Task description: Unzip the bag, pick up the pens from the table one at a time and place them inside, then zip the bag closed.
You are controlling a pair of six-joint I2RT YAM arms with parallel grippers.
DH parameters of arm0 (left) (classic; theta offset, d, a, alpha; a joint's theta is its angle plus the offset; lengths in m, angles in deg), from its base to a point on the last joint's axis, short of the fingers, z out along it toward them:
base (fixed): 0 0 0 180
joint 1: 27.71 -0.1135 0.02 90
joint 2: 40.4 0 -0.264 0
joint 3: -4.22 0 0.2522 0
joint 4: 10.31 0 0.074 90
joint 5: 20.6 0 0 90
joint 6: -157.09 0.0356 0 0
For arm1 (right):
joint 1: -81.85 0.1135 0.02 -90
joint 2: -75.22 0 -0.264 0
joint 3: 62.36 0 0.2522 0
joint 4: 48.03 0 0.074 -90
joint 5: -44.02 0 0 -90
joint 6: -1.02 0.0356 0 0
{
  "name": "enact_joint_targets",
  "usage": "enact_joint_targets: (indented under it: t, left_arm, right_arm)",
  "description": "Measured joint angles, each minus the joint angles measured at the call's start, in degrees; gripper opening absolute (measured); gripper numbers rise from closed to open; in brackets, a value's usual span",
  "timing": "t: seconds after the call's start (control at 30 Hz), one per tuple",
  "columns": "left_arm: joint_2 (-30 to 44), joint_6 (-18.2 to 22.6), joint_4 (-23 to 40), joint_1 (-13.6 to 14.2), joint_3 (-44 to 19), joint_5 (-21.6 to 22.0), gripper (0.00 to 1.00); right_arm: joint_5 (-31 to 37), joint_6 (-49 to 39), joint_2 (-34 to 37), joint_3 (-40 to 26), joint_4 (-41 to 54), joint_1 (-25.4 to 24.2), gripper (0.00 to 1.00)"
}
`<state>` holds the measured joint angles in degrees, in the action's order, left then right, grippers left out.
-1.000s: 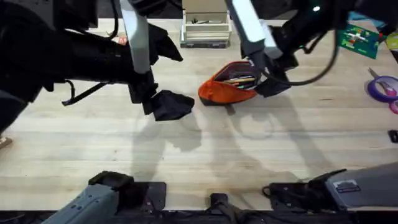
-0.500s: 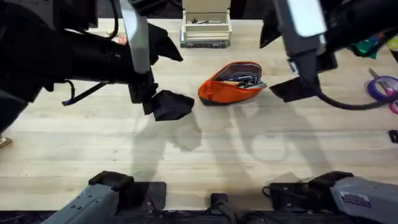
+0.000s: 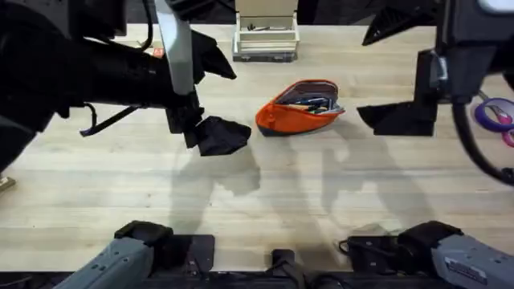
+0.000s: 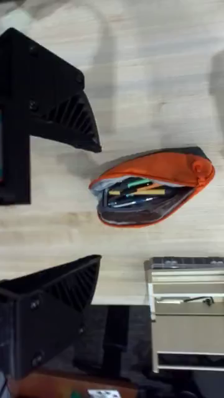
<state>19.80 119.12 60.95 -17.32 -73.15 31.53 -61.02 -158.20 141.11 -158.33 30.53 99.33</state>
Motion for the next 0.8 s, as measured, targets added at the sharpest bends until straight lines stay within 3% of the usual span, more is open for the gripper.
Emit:
enact_joint_targets:
  t: [0.27,0.43,0.6,0.8]
  left_arm:
    - [0.0,0.0,0.0,0.0,0.0,0.0,0.993]
    - [0.0,0.0,-0.01,0.0,0.0,0.0,0.993]
    - [0.0,0.0,0.0,0.0,0.0,0.0,0.992]
    - [0.0,0.0,0.0,0.0,0.0,0.0,0.993]
  right_arm:
    - [0.0,8.33,-8.62,12.65,-7.0,0.0,0.998]
    - [-0.02,17.97,-14.19,20.34,-12.61,-0.01,0.998]
    - [-0.76,31.5,-15.49,22.18,-15.2,-0.02,0.998]
    - [-9.43,42.56,-15.48,22.2,-15.47,-0.01,0.998]
